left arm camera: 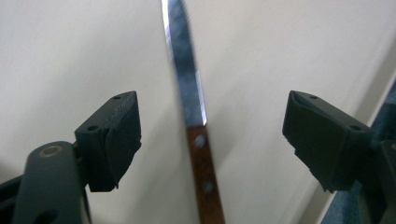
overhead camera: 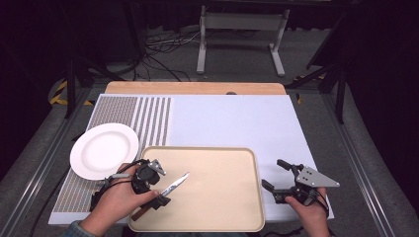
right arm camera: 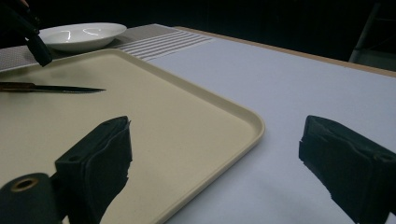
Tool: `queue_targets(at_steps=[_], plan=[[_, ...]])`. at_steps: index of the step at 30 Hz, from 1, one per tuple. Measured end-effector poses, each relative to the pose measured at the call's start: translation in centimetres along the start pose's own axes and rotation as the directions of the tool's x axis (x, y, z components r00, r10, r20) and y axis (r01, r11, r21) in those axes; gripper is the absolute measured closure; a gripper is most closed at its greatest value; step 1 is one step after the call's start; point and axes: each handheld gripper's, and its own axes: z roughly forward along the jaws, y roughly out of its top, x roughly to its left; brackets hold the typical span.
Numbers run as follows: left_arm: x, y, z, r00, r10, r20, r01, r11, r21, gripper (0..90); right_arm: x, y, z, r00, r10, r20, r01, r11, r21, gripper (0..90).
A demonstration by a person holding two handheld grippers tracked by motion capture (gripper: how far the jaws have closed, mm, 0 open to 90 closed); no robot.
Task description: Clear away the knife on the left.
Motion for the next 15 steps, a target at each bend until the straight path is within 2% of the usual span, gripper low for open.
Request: queue_targets(at_steps=[2,7,9,10,12,13,15], plan=[[-0.2,0.2,0.2,0.9995,0.031,0.001,-0.031,0.9993,-0.020,22.3,0.0,0.0,0.0,1.0000,0.000,0.000,0.000,1.000,-0.001,9.7],[-0.4,0.5,0.9,0.9954,0.095,-0.012,-0.095,0.9952,-0.023,40.8,0.0,0.0,0.0,1.0000,-0.001,-0.001,0.001,1.000,0.001,9.7],[-0.4,0.6,1.1,0.9938,0.111,-0.007,-0.111,0.9931,-0.037,53.4,0.0,0.0,0.0,1.0000,-0.001,-0.003,0.001,1.000,0.001,9.7],[-0.4,0.6,1.2,0.9938,0.110,-0.016,-0.111,0.9922,-0.057,56.6,0.0,0.0,0.0,1.0000,0.000,-0.003,0.000,1.000,0.001,9.6],[-0.3,0.6,1.2,0.9941,0.108,-0.013,-0.109,0.9915,-0.071,71.5,0.0,0.0,0.0,1.0000,0.000,-0.002,0.000,1.000,0.002,9.5],[-0.3,0.6,1.3,0.9940,0.109,-0.010,-0.110,0.9909,-0.078,75.9,0.0,0.0,0.0,1.0000,0.000,-0.001,0.000,1.000,0.001,9.5],[-0.2,0.7,1.4,0.9935,0.114,-0.007,-0.114,0.9909,-0.071,87.5,0.0,0.0,0.0,1.0000,0.000,-0.001,0.000,1.000,0.001,9.5]])
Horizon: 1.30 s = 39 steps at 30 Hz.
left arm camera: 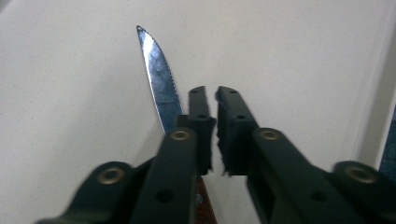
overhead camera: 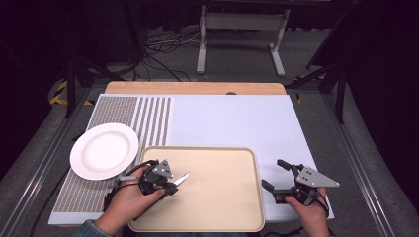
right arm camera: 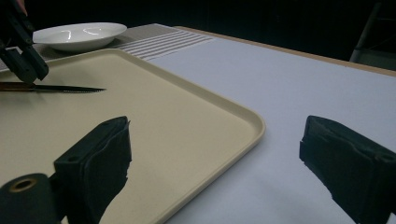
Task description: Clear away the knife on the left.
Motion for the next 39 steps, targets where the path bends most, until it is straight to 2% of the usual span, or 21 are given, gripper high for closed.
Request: queue_targets(at_steps=[3,8,18,31,39], plan=[[0.0,0.0,0.4,1.0000,0.000,-0.004,0.000,0.9996,0.028,90.0,0.0,0.0,0.0,1.0000,0.001,-0.001,-0.001,1.000,0.000,9.5],[0.1,-0.1,0.9,0.9999,-0.002,0.017,0.002,0.9990,0.045,90.0,0.0,0.0,0.0,1.0000,0.001,-0.002,-0.001,1.000,0.002,9.4],[0.3,-0.1,1.5,0.9999,-0.001,0.010,0.000,0.9970,0.077,90.0,0.0,0.0,0.0,1.0000,0.002,-0.003,-0.002,1.000,0.000,9.4],[0.6,-0.3,1.5,0.9998,-0.020,-0.006,0.021,0.9965,0.081,90.0,0.0,0.0,0.1,1.0000,0.002,-0.006,-0.002,1.000,0.004,9.4],[1.4,-0.6,1.3,0.9992,-0.037,-0.017,0.038,0.9967,0.071,90.0,0.0,-0.1,0.1,1.0000,0.001,-0.008,-0.001,1.000,0.009,9.5]])
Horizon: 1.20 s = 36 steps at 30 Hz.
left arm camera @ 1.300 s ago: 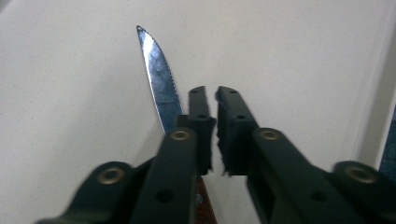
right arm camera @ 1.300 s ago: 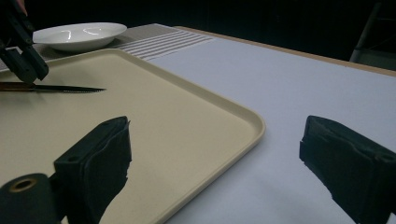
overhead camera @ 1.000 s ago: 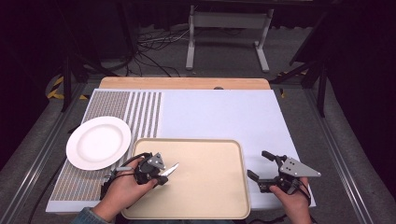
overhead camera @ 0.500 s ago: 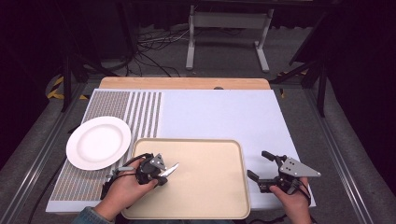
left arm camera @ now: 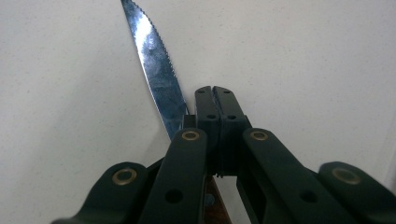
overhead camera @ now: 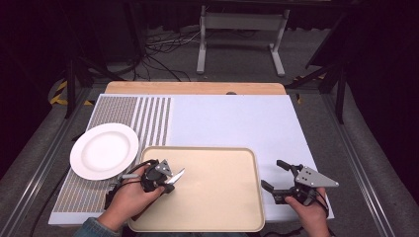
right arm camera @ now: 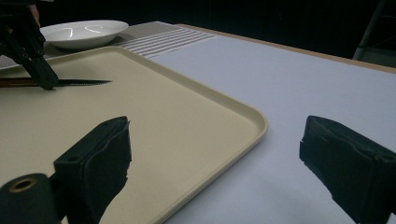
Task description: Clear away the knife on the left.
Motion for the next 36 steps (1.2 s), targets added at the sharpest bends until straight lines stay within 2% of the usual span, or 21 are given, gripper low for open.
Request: queue_targets(at_steps=[5,7,36], plan=[[0.5,-0.3,-0.2,0.9999,-0.012,-0.007,0.012,0.9999,-0.004,90.0,0.0,0.0,0.0,1.0000,0.001,-0.001,-0.001,1.000,0.001,9.5],[0.6,-0.5,-0.2,0.9995,-0.032,-0.005,0.032,0.9994,-0.012,90.0,0.0,0.0,0.0,1.0000,0.000,-0.002,0.000,1.000,0.000,9.5],[1.7,-2.3,-1.2,0.9965,-0.078,-0.031,0.078,0.9968,-0.018,90.0,0.0,-0.1,0.1,1.0000,0.002,-0.007,-0.002,1.000,0.007,9.6]])
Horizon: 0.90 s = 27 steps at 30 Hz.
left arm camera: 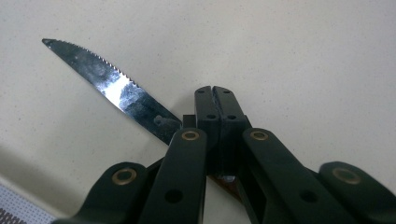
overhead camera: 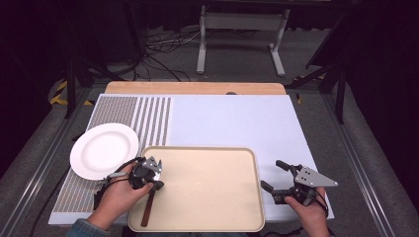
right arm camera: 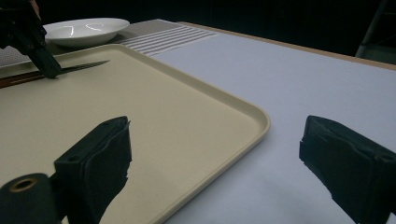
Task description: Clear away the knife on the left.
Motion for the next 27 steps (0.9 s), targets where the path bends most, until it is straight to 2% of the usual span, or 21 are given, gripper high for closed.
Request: queue_targets(at_steps=[18,26,27], plan=[[0.0,-0.2,-0.3,0.9999,0.001,-0.013,-0.001,1.0000,0.004,90.0,0.0,0.0,0.1,1.0000,0.002,-0.002,-0.002,1.000,0.002,9.6],[-0.3,-0.1,-1.2,0.9997,-0.004,-0.024,0.003,0.9996,-0.030,86.9,0.0,0.0,0.0,1.0000,0.004,-0.002,-0.004,1.000,0.001,9.6],[-0.3,0.0,-1.4,0.9997,0.008,-0.024,-0.009,0.9990,-0.043,84.8,0.0,0.0,0.0,1.0000,0.003,-0.001,-0.003,1.000,0.002,9.6]])
